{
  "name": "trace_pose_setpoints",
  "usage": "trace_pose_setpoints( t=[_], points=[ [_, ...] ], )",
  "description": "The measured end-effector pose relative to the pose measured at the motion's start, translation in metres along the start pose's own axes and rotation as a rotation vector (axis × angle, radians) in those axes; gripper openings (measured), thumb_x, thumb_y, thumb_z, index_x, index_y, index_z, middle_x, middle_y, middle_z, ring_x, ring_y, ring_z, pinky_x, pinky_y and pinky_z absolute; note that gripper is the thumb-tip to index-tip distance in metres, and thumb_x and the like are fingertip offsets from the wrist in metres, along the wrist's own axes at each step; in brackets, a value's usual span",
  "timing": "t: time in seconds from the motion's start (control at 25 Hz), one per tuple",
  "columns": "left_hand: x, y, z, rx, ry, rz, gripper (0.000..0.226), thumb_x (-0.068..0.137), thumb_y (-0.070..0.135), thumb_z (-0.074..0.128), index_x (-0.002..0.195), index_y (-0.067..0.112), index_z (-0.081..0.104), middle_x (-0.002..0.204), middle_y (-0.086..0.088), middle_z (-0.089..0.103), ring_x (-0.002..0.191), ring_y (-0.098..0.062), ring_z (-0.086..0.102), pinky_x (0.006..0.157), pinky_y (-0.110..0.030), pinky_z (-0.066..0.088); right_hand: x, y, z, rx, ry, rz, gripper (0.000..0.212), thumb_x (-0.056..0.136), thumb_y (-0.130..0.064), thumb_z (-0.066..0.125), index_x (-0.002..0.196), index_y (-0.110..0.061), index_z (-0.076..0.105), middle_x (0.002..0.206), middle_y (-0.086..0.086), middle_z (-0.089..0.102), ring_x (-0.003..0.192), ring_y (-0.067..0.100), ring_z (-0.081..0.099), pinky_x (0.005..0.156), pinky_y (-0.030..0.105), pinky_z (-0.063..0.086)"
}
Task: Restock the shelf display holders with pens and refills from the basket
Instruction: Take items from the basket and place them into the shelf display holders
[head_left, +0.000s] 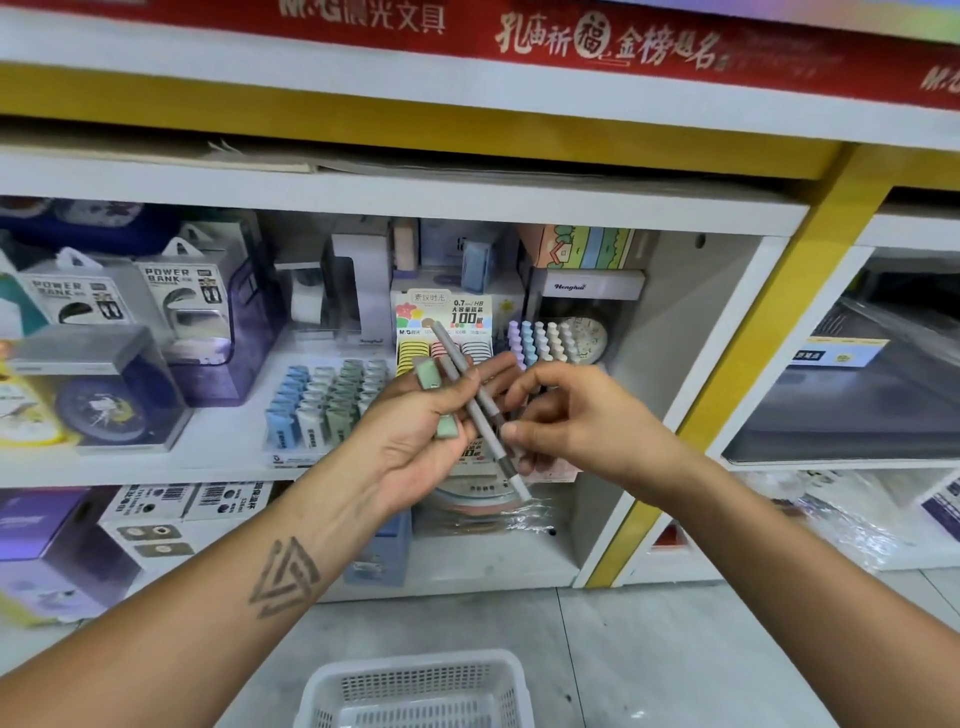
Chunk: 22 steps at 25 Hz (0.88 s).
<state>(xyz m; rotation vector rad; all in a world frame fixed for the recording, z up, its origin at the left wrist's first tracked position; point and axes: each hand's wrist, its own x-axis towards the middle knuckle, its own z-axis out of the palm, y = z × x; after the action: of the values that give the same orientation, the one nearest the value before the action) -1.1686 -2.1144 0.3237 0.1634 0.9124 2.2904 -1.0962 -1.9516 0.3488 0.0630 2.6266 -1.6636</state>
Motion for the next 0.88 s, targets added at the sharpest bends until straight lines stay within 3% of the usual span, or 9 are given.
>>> trace_pose_setpoints(
  t=[0.08,0.16,0.24,0.32,0.44,0.52,0.64,0.76,0.88],
  points=[
    [-0.001,0.003,-0.003,0.013,0.025,0.005,0.034,0.088,-0.009,0.051,0.122,-0.013,0.049,0.117,-0.033,0.065,0.109,-0.041,0.067,0.09,-0.048,0.056,0.002,-0.002,-0.009,0.052,0.123,-0.037,0.011,0.087,0.001,0.071,0.098,-0.001,0.07,0.084,0.023,0.073,0.067,0.025,0.065,0.069,0.04,0.057],
    [-0.002,0.007,-0.006,0.09,0.089,-0.016,0.027,0.091,-0.008,0.051,0.118,-0.009,0.052,0.113,-0.035,0.066,0.099,-0.039,0.071,0.082,-0.045,0.06,0.003,-0.001,-0.027,0.085,0.273,-0.079,0.012,0.087,-0.002,0.07,0.093,-0.01,0.076,0.081,0.011,0.073,0.069,0.016,0.061,0.062,0.028,0.053],
    [-0.002,0.008,-0.007,0.173,0.191,-0.052,0.018,0.094,-0.004,0.053,0.111,-0.006,0.056,0.103,-0.034,0.068,0.073,-0.03,0.071,0.06,-0.03,0.059,0.003,0.003,-0.045,0.204,0.347,-0.095,0.011,0.085,-0.002,0.072,0.094,-0.01,0.075,0.079,0.011,0.07,0.068,0.016,0.059,0.058,0.022,0.05],
    [-0.002,0.008,-0.006,0.209,0.269,-0.082,0.011,0.097,0.001,0.052,0.106,-0.002,0.058,0.09,-0.029,0.068,0.057,-0.02,0.058,0.046,-0.022,0.046,0.002,0.007,-0.058,0.342,0.379,-0.124,0.011,0.085,-0.001,0.072,0.095,-0.006,0.072,0.08,0.012,0.068,0.068,0.018,0.06,0.06,0.023,0.05],
    [-0.001,0.006,0.0,0.197,0.255,-0.117,0.014,0.099,0.006,0.048,0.104,0.001,0.06,0.078,-0.021,0.066,0.054,-0.016,0.055,0.046,-0.02,0.043,-0.002,0.01,-0.074,0.416,0.435,-0.198,0.011,0.092,-0.001,0.065,0.097,-0.006,0.074,0.077,0.007,0.069,0.068,0.017,0.061,0.062,0.023,0.052],
    [0.0,0.004,0.004,0.176,0.211,-0.117,0.015,0.1,0.005,0.047,0.103,0.0,0.06,0.082,-0.022,0.07,0.061,-0.021,0.066,0.052,-0.024,0.053,-0.007,0.012,-0.083,0.27,0.491,-0.246,0.014,0.095,-0.004,0.063,0.102,-0.008,0.074,0.073,0.003,0.069,0.067,0.017,0.061,0.063,0.022,0.053],
    [0.001,0.0,0.004,0.187,0.15,-0.092,0.012,0.101,0.005,0.046,0.098,0.001,0.057,0.098,-0.028,0.072,0.086,-0.034,0.074,0.069,-0.039,0.062,-0.011,0.014,-0.087,-0.154,0.598,-0.318,0.013,0.094,-0.008,0.067,0.105,-0.009,0.073,0.073,0.0,0.07,0.065,0.013,0.064,0.064,0.022,0.055],
    [0.001,-0.003,0.005,0.221,0.131,-0.058,0.006,0.1,0.002,0.049,0.095,0.003,0.052,0.105,-0.033,0.069,0.096,-0.04,0.071,0.07,-0.045,0.062,-0.01,0.019,-0.08,-0.457,0.613,-0.375,0.014,0.092,-0.012,0.07,0.106,-0.013,0.072,0.082,-0.008,0.069,0.071,0.004,0.065,0.072,0.023,0.054],
    [0.003,-0.002,0.001,0.234,0.144,-0.041,0.009,0.099,0.002,0.05,0.091,0.005,0.053,0.106,-0.032,0.069,0.098,-0.041,0.071,0.068,-0.045,0.061,-0.007,0.029,-0.069,-0.63,0.519,-0.389,0.014,0.092,-0.019,0.07,0.106,-0.017,0.073,0.084,-0.014,0.066,0.07,-0.008,0.058,0.073,0.007,0.045]
  ],
)
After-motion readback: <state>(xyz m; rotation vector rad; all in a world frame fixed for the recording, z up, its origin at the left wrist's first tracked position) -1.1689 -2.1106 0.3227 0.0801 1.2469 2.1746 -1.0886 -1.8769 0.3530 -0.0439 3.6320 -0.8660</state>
